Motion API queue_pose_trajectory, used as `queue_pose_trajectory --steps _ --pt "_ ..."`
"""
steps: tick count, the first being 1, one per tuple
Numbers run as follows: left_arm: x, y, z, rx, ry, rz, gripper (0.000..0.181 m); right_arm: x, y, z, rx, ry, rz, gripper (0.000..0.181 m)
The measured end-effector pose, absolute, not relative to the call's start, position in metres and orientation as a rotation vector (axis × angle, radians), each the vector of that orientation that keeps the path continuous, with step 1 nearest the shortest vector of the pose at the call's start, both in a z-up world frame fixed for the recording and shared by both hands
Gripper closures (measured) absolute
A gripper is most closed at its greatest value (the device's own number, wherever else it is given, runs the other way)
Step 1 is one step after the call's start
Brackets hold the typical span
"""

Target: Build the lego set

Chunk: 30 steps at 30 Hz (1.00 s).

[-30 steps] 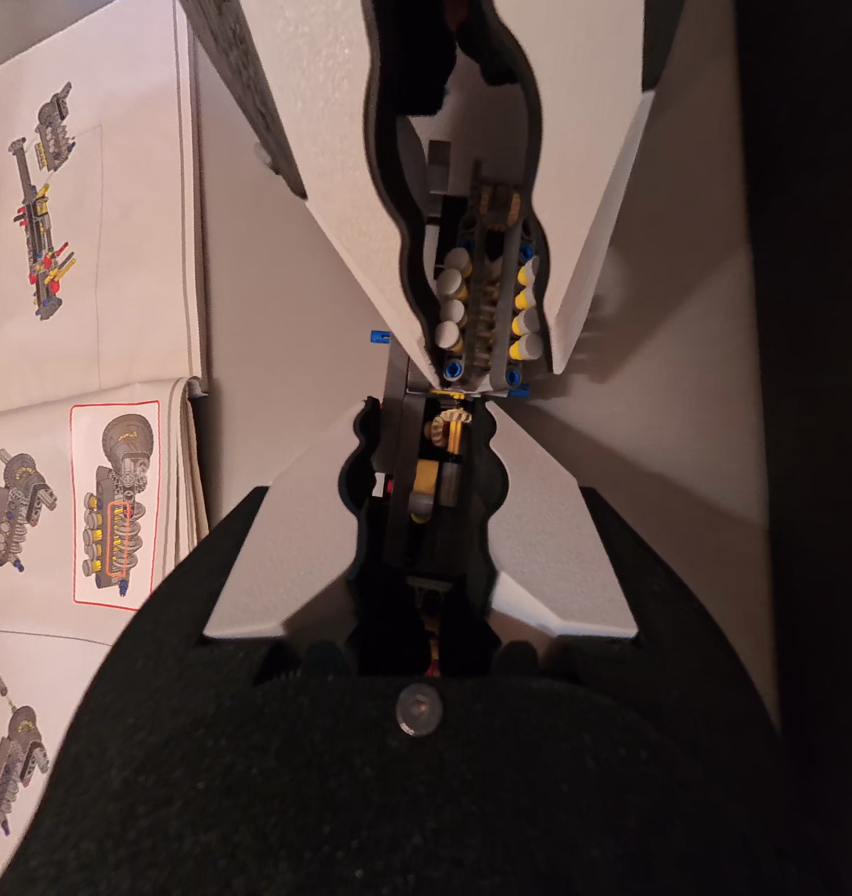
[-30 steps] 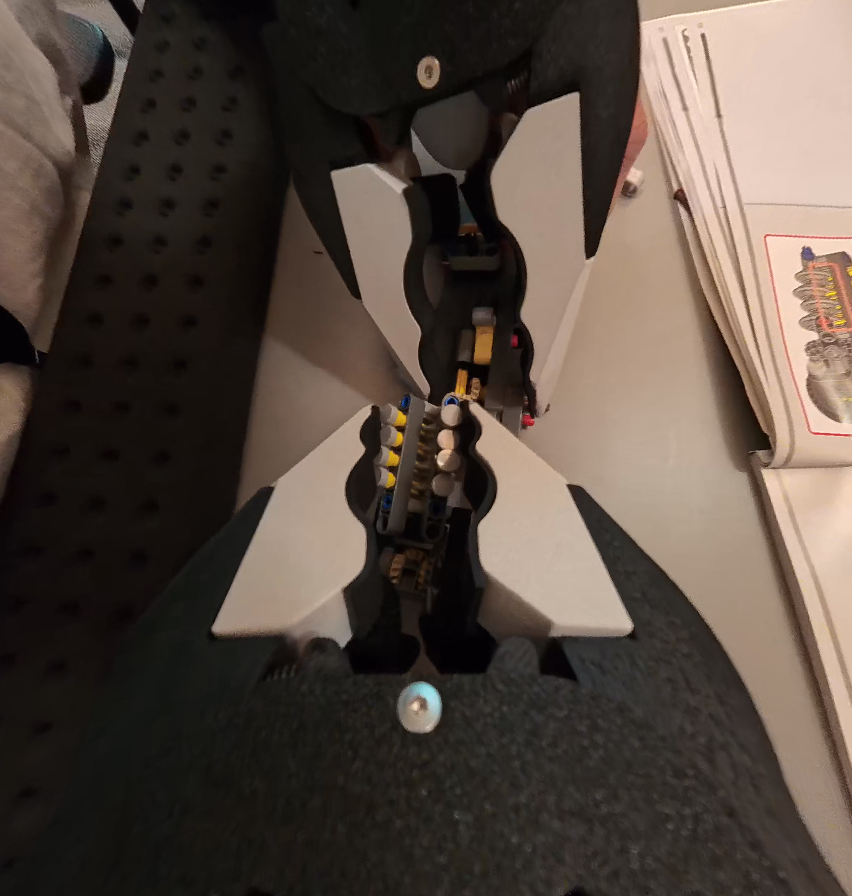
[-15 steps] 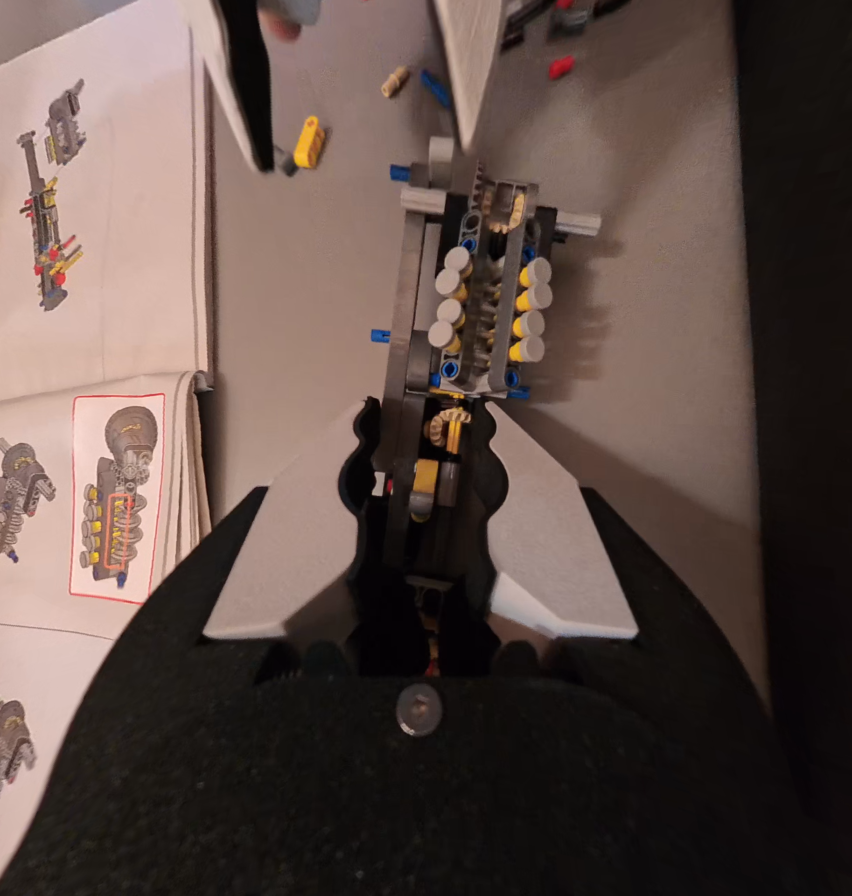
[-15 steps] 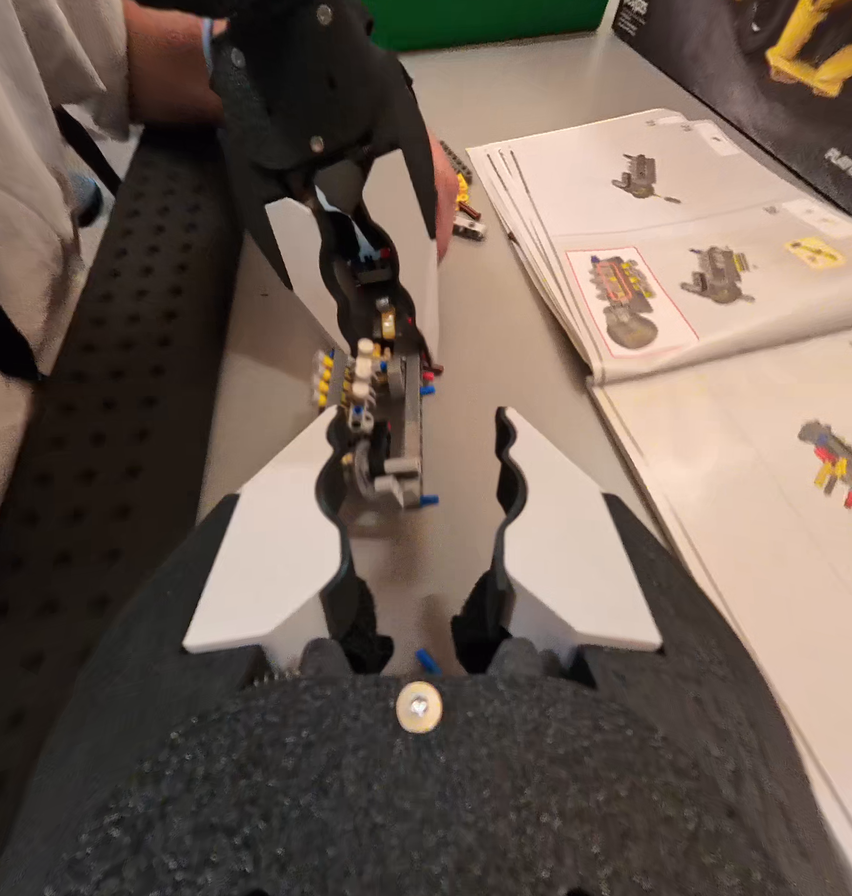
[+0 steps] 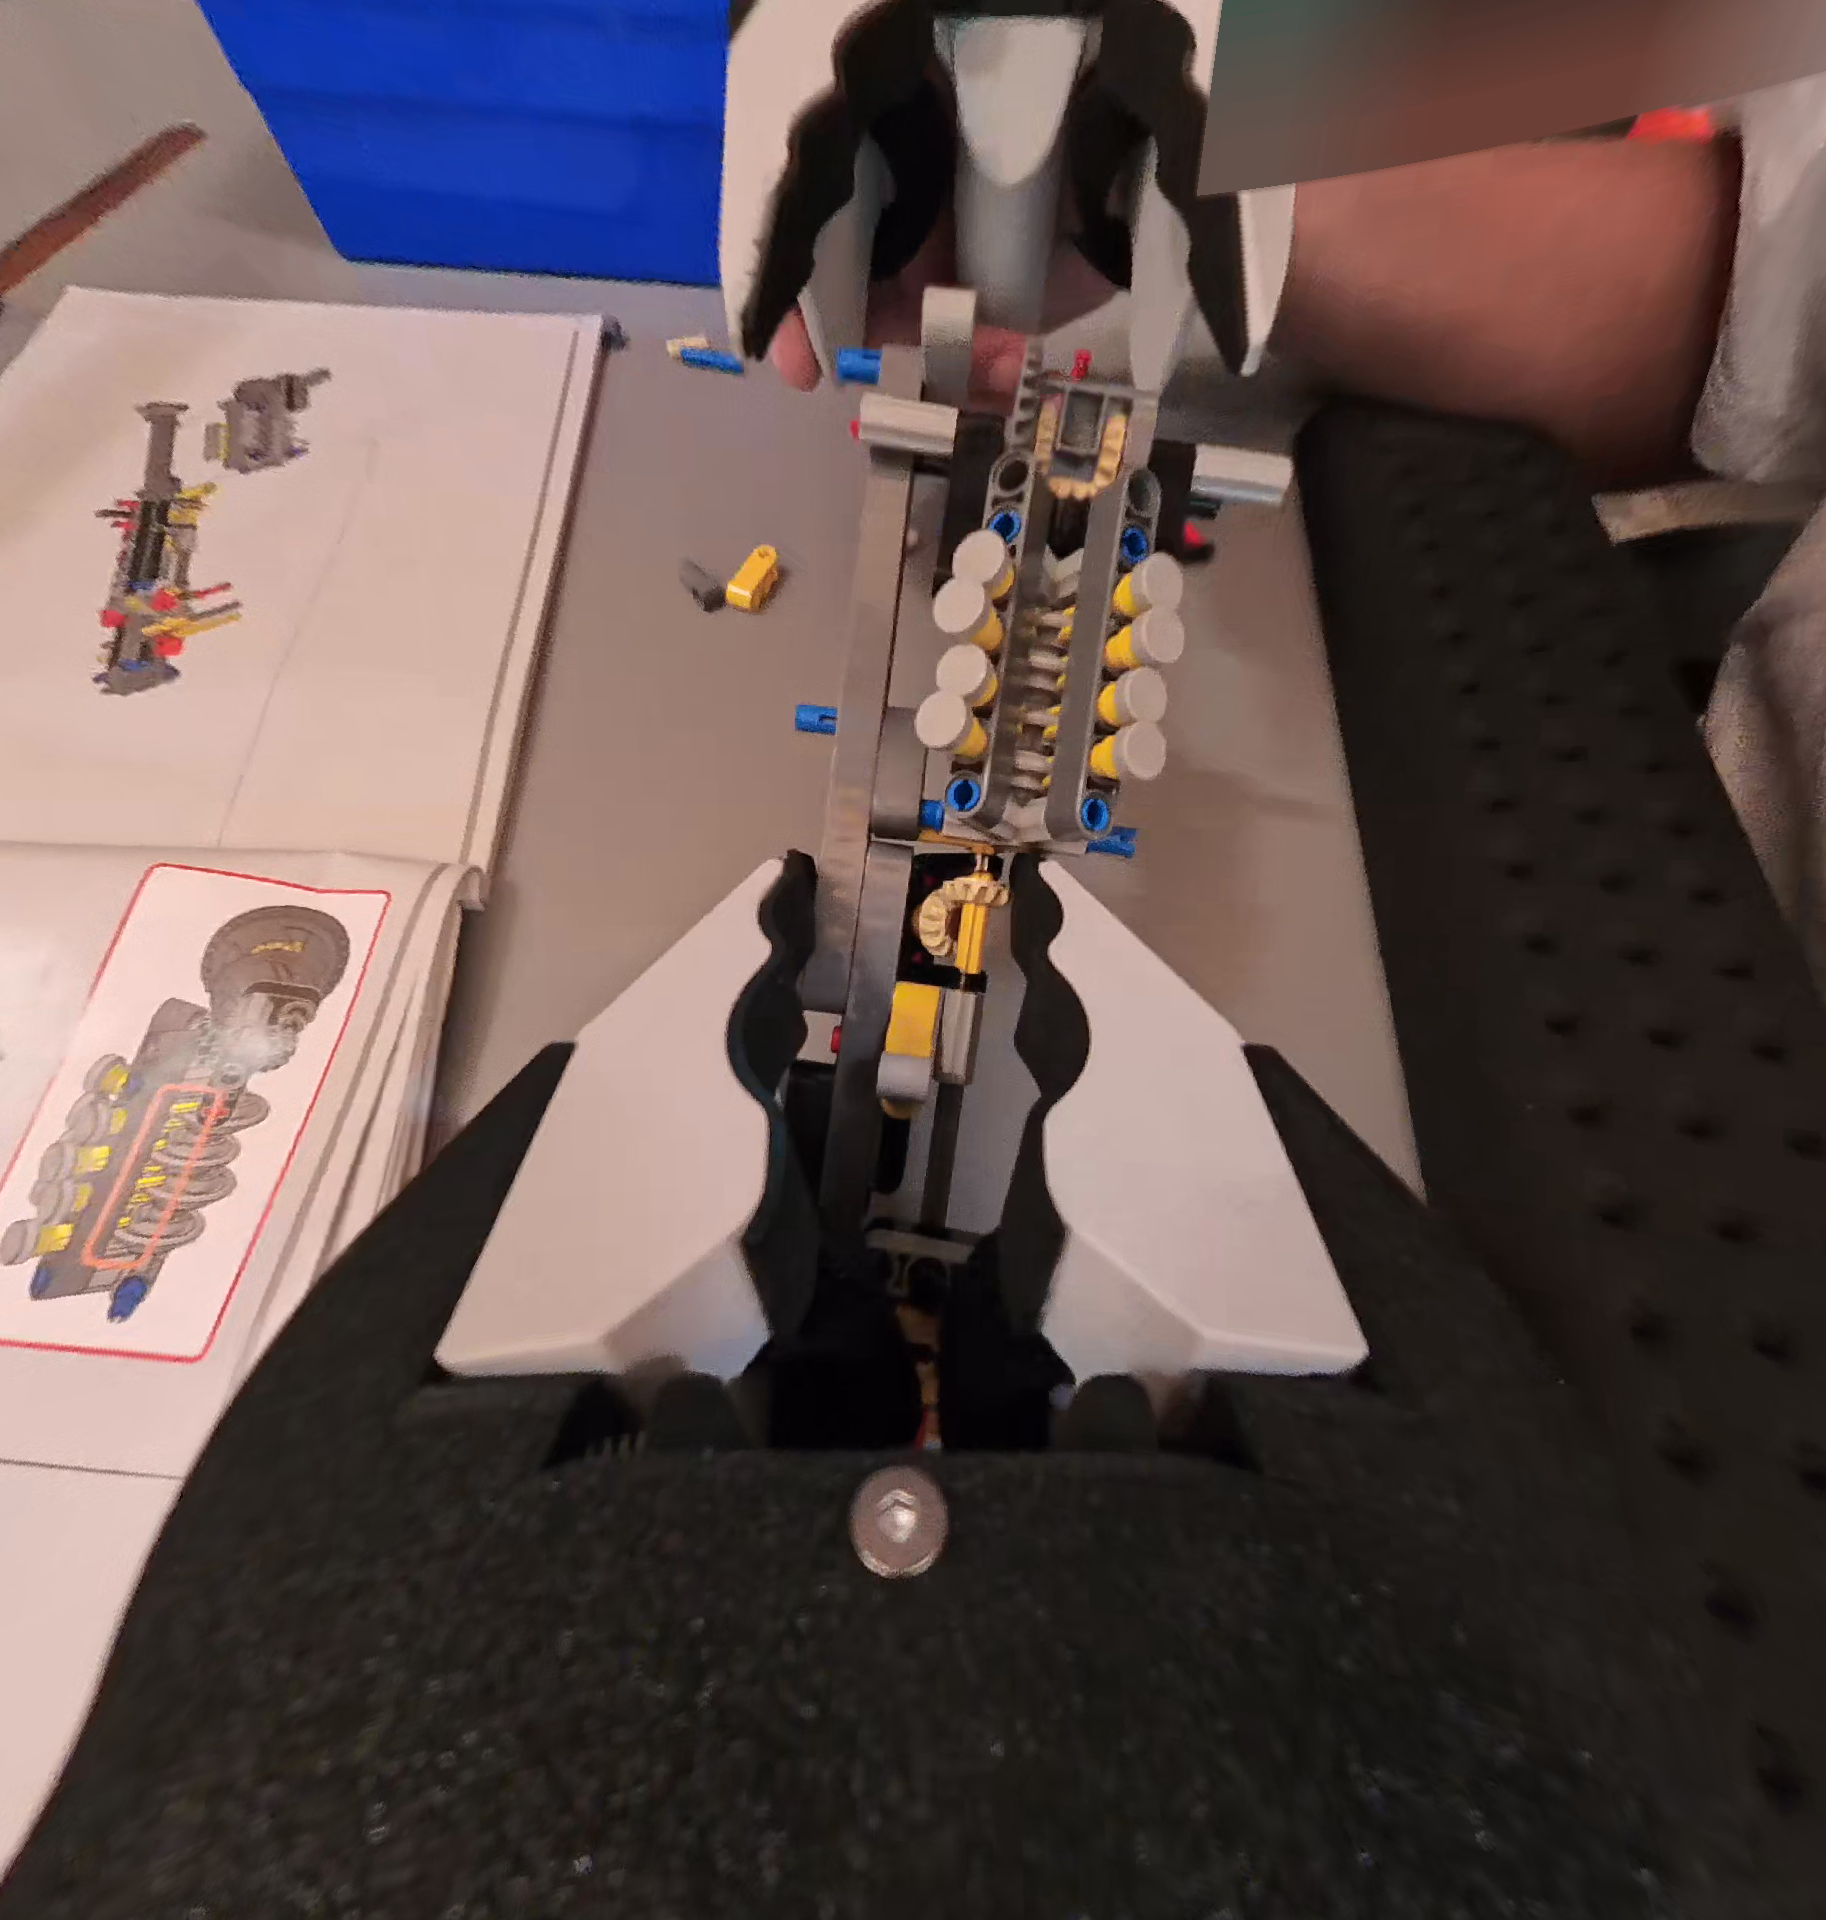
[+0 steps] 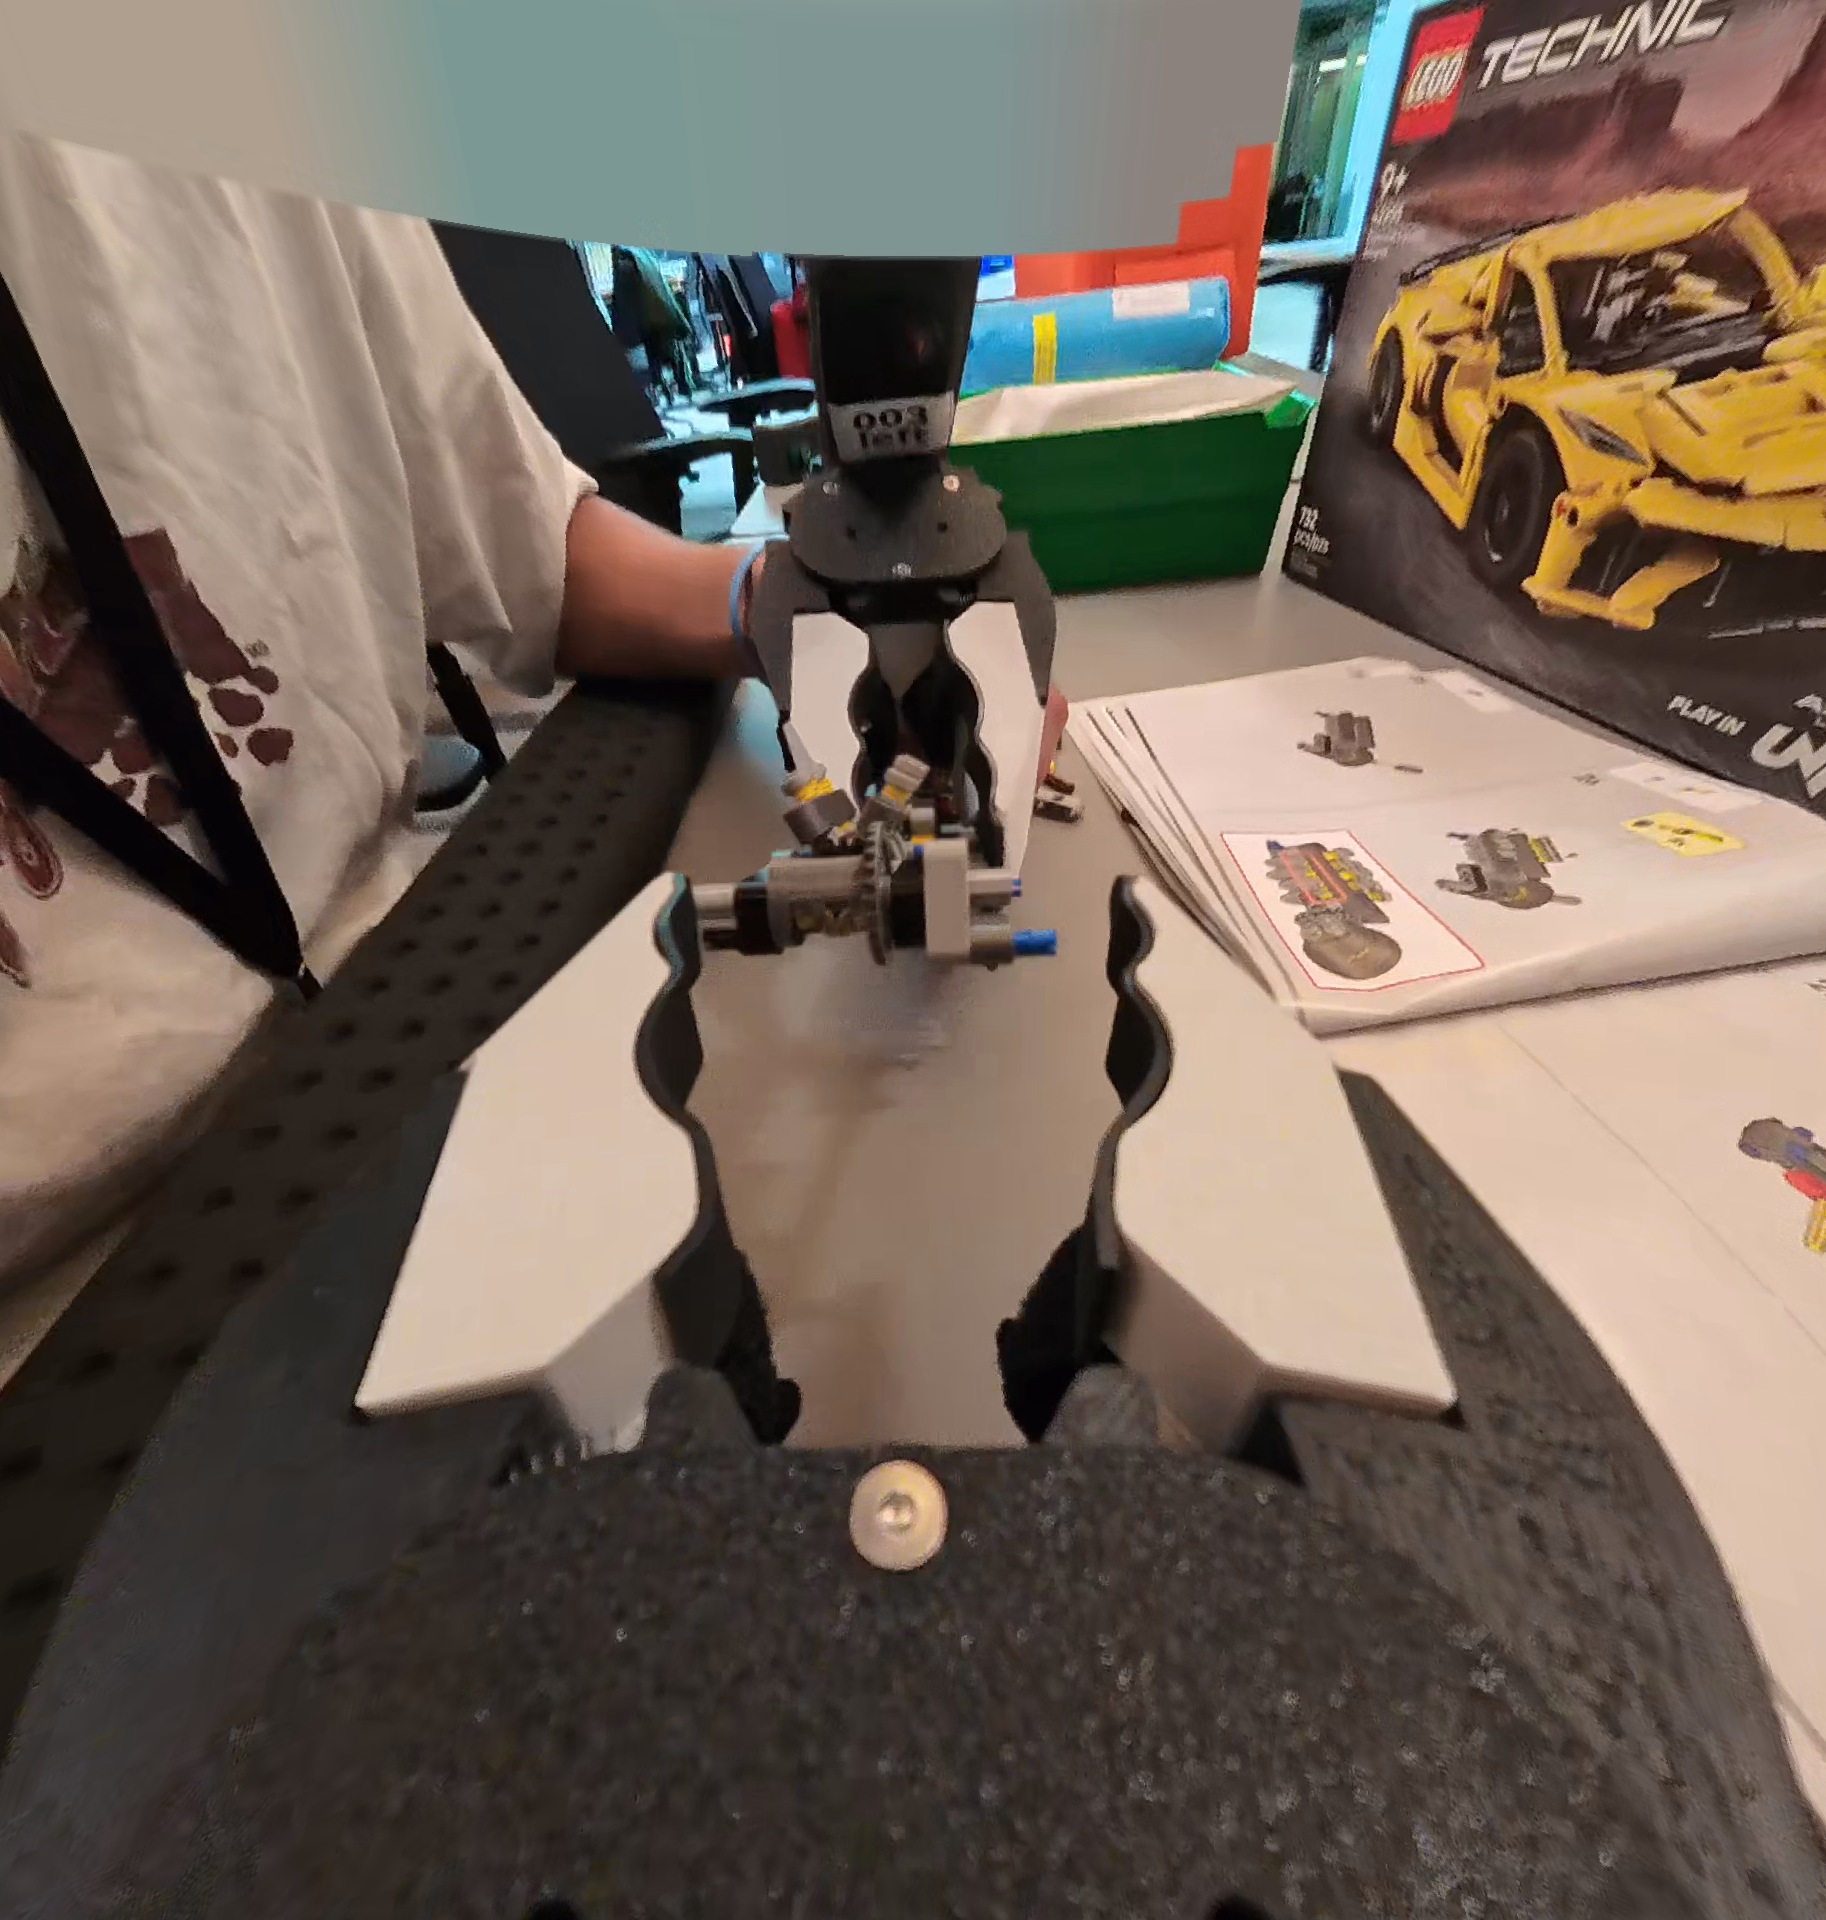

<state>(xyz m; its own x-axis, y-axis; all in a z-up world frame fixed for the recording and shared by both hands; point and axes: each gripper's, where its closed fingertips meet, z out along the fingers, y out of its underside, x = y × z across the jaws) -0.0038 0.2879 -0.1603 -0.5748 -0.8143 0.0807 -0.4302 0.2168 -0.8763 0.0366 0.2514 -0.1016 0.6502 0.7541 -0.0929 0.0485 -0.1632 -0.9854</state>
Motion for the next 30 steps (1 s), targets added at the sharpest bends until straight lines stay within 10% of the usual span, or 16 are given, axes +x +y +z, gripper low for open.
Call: queue_pose_trajectory --steps 30 --pt "0.005 0.282 -0.135 -1.233 1.905 -1.612 0.145 0.022 0.27 -0.074 -1.396 -0.489 0.879 0.114"
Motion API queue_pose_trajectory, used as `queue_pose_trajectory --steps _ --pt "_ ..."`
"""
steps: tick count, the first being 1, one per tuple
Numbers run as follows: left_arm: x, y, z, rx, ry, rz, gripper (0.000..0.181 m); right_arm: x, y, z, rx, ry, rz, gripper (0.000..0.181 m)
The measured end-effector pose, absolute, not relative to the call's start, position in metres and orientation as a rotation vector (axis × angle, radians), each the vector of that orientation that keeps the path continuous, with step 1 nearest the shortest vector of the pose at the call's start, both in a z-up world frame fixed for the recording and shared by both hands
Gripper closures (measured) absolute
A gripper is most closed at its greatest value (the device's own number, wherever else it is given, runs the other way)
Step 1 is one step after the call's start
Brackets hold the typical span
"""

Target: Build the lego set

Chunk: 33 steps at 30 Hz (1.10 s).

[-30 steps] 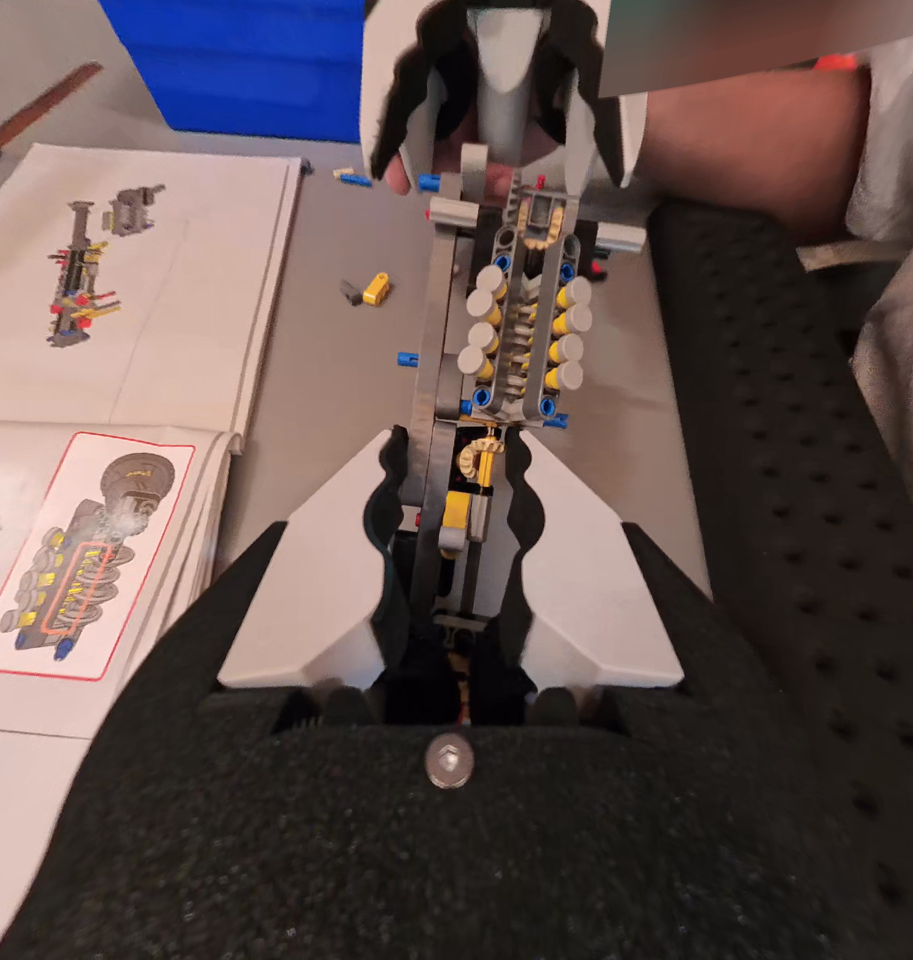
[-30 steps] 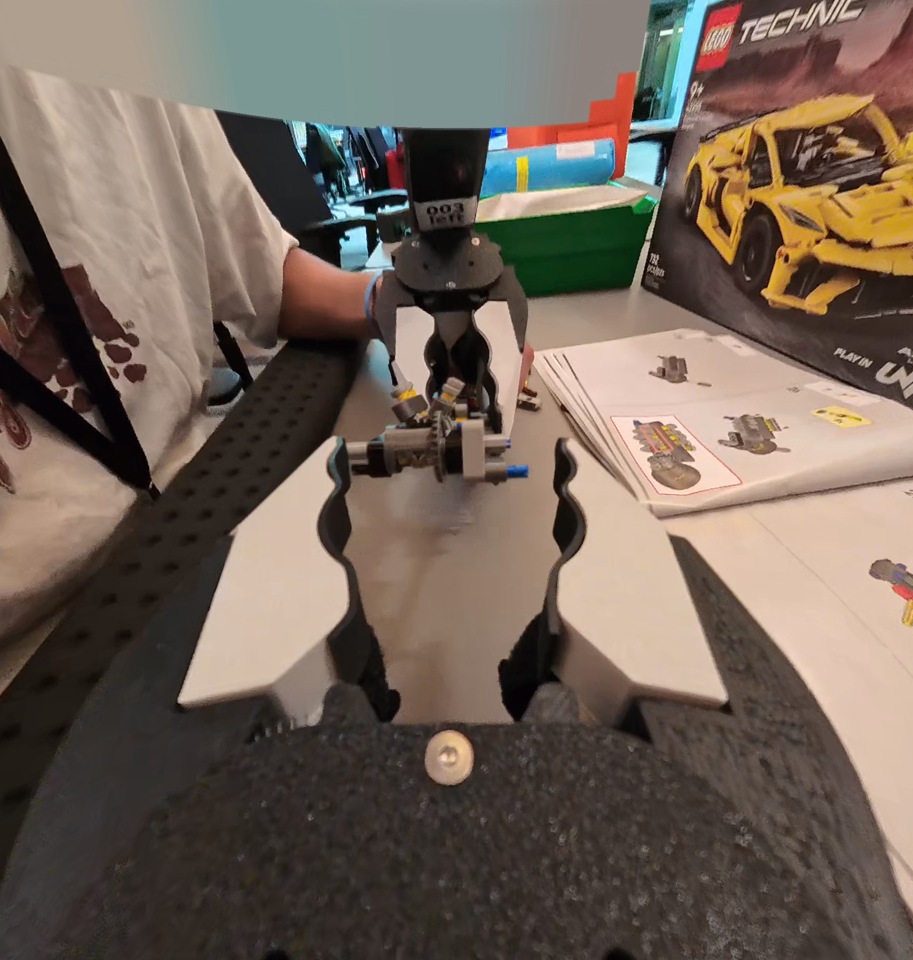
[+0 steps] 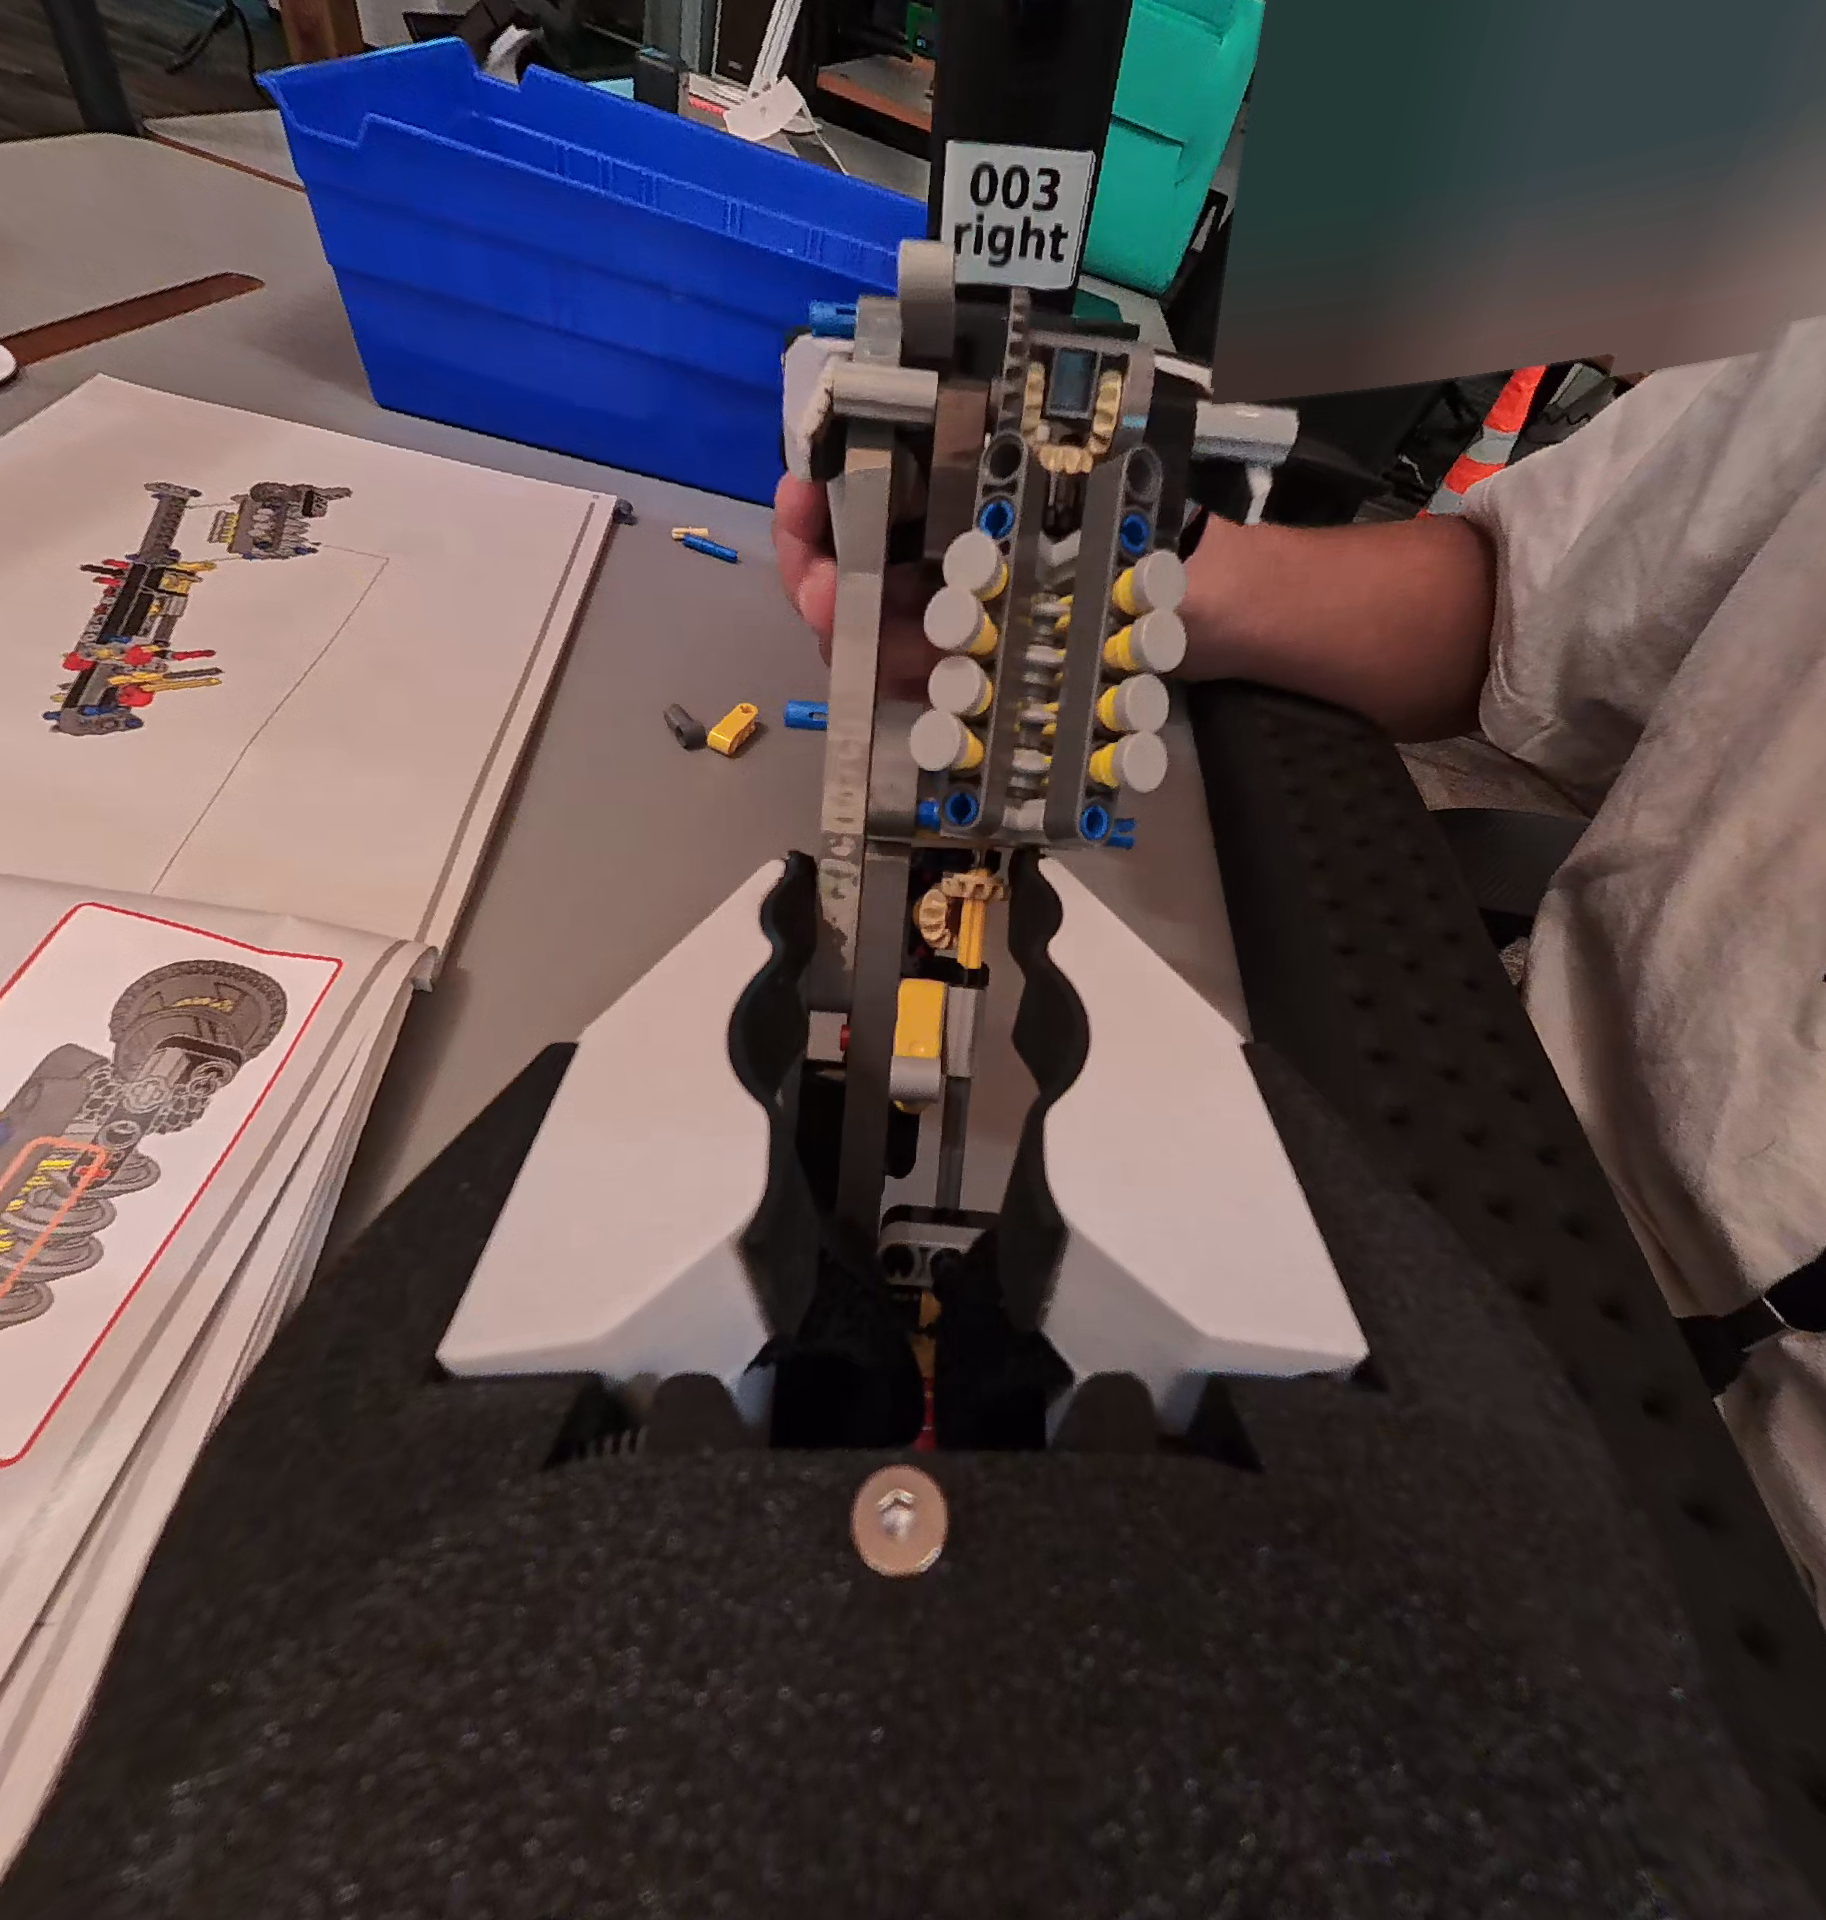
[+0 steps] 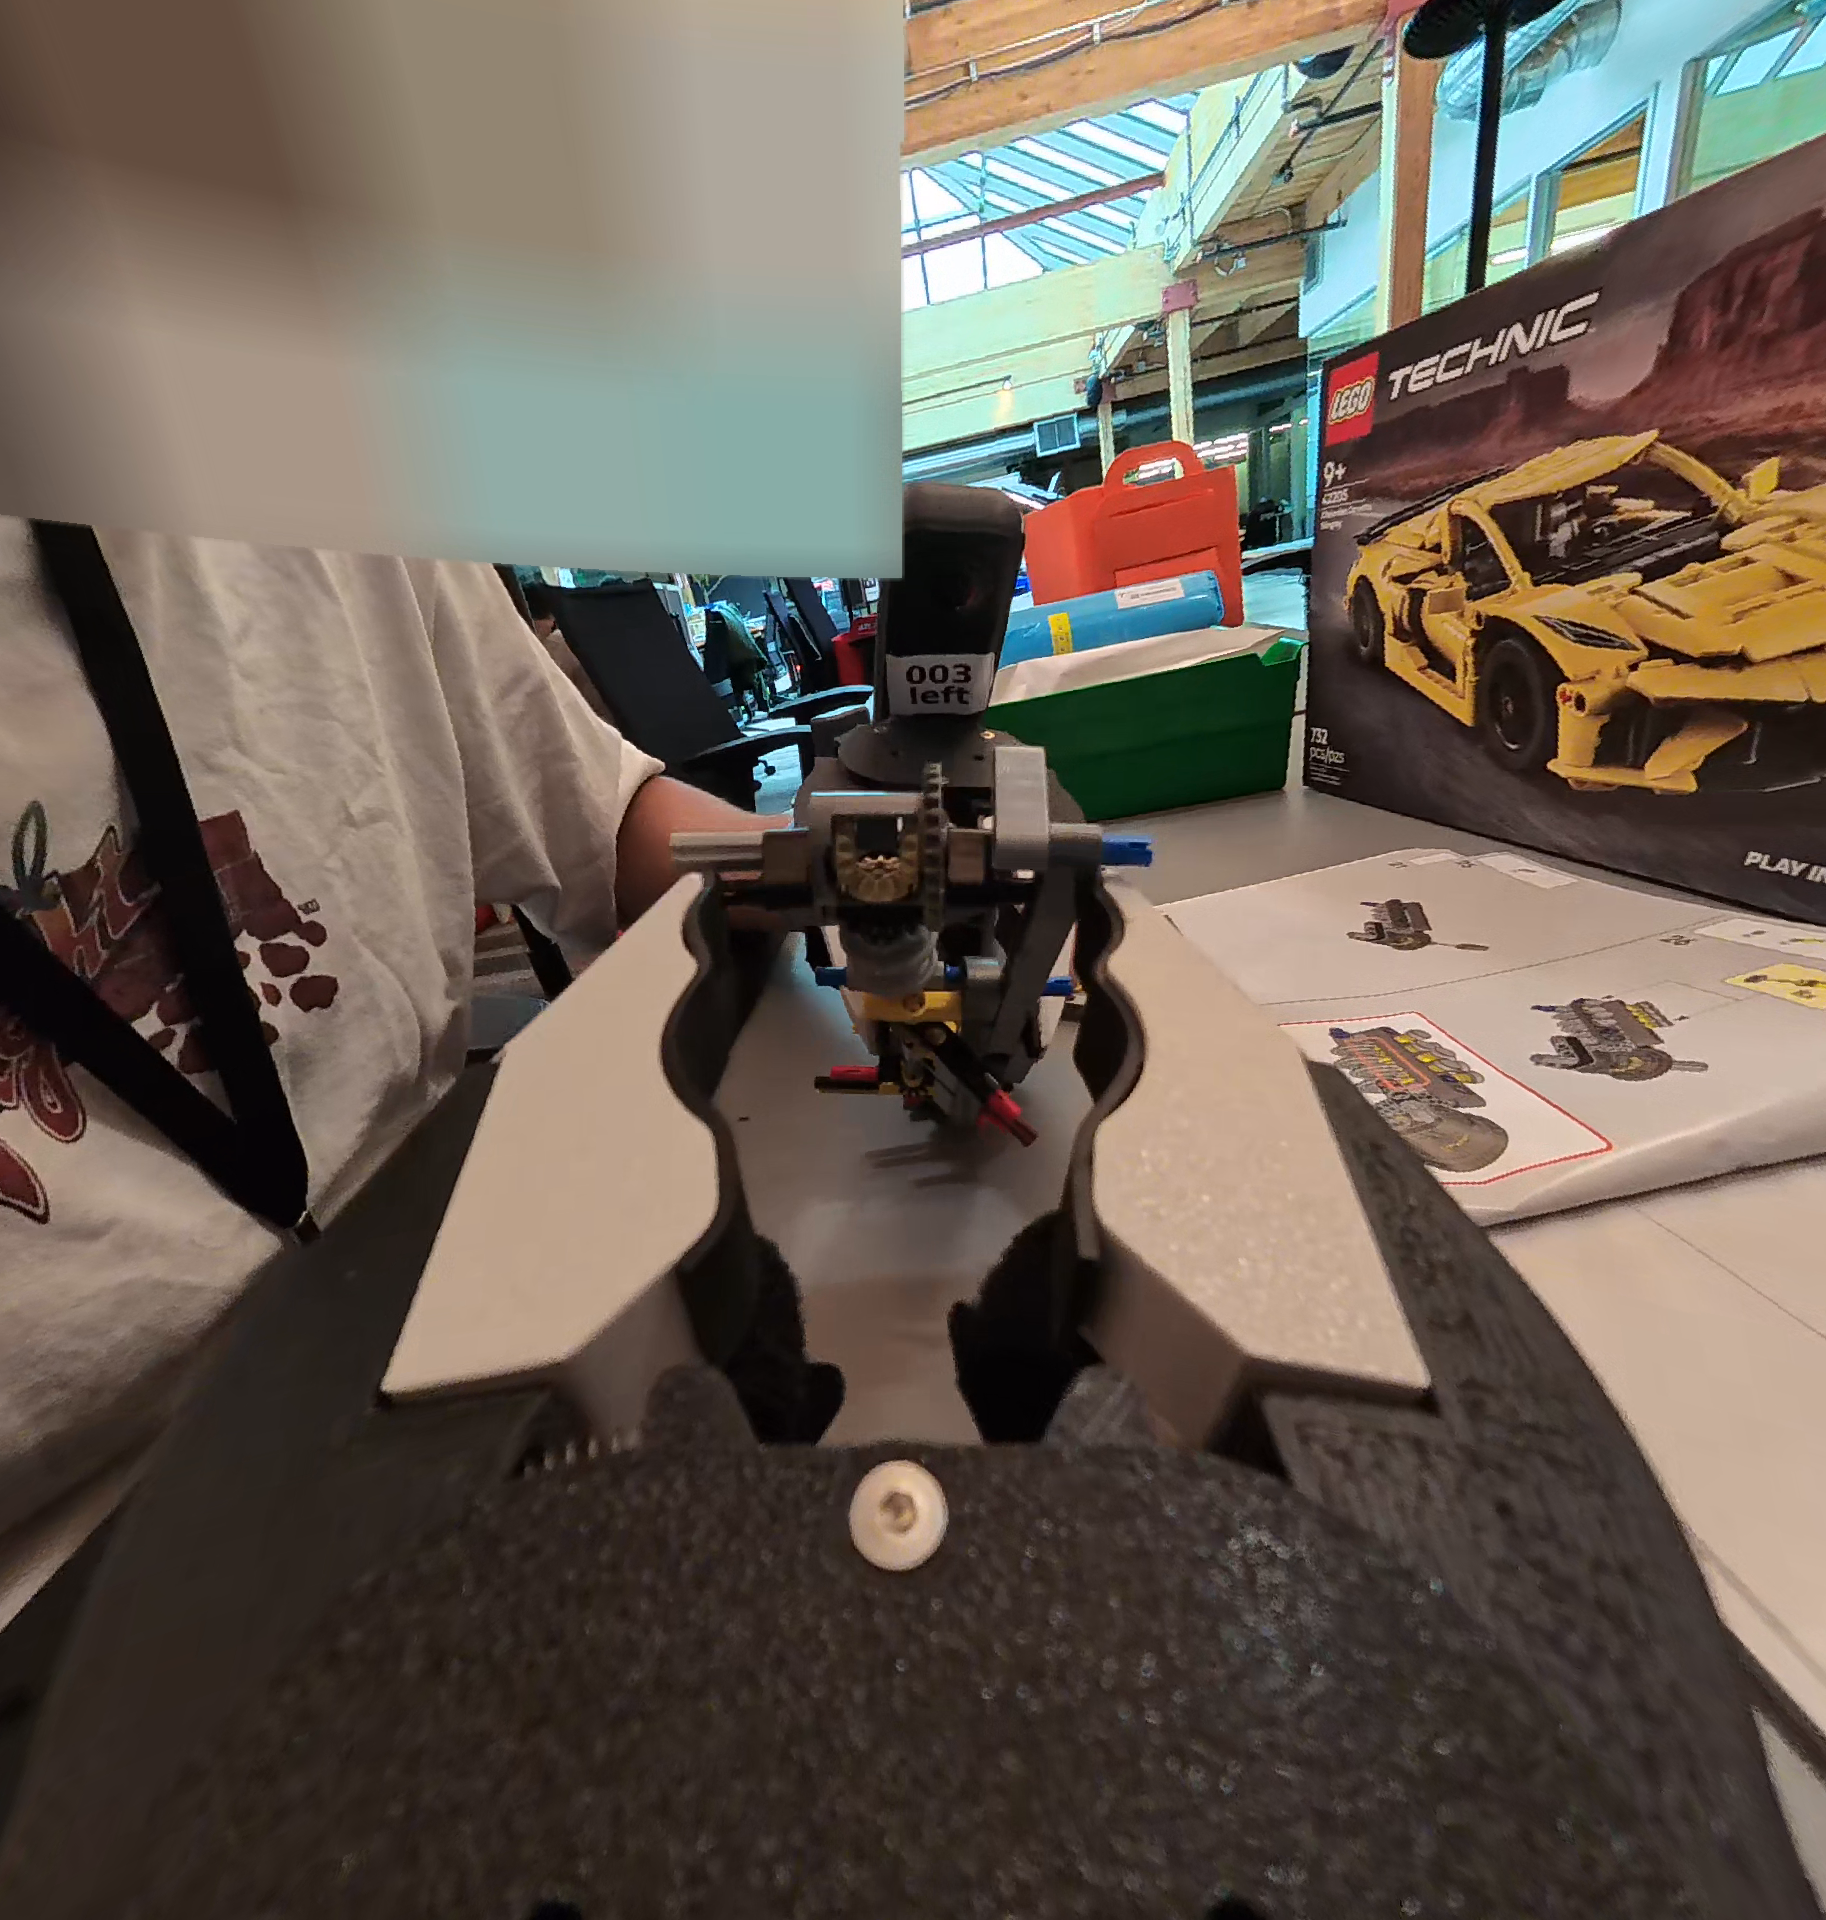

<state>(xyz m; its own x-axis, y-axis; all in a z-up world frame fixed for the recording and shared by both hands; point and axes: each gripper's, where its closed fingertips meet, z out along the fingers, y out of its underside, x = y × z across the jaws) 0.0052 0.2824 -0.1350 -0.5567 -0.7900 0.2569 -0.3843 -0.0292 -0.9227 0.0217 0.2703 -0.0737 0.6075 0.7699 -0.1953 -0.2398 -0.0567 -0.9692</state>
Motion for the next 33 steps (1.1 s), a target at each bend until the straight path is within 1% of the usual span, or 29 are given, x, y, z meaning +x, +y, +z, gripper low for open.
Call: queue_pose_trajectory --steps 9,13,15,17,21,23,24,25,27,28,33 --pt "0.006 0.284 -0.138 -1.223 1.917 -1.541 0.145 0.023 0.271 -0.077 -1.407 -0.49 0.891 0.116" --pt "0.012 0.294 -0.143 -1.217 1.897 -1.355 0.145 0.03 0.278 -0.083 -1.461 -0.424 0.918 0.113" --pt "0.016 0.303 -0.142 -1.207 1.853 -1.27 0.145 0.035 0.28 -0.086 -1.482 -0.399 0.918 0.119" --pt "0.017 0.311 -0.136 -1.189 1.814 -1.227 0.145 0.041 0.282 -0.08 -1.457 -0.361 0.922 0.119" --pt "0.021 0.33 -0.14 -1.141 1.777 -0.983 0.146 0.051 0.28 -0.076 -1.475 -0.258 1.079 0.109" --pt "0.023 0.334 -0.144 -1.106 1.773 -0.838 0.146 0.057 0.289 -0.077 -1.516 -0.109 1.188 0.122" --pt "0.025 0.335 -0.147 -1.098 1.77 -0.773 0.146 0.056 0.291 -0.079 -1.546 -0.052 1.256 0.123" --pt "0.025 0.334 -0.151 -1.093 1.776 -0.719 0.146 0.054 0.292 -0.081 -1.578 -0.023 1.325 0.13" --pt "0.026 0.333 -0.155 -1.078 1.78 -0.623 0.146 0.054 0.294 -0.094 -1.673 0.027 1.333 0.143" --pt "0.026 0.331 -0.156 -1.065 1.781 -0.585 0.146 0.055 0.295 -0.1 -1.711 0.021 1.288 0.153" --pt "0.026 0.326 -0.166 -1.066 1.826 -0.554 0.146 0.058 0.295 -0.119 -1.858 0.008 1.142 0.154"
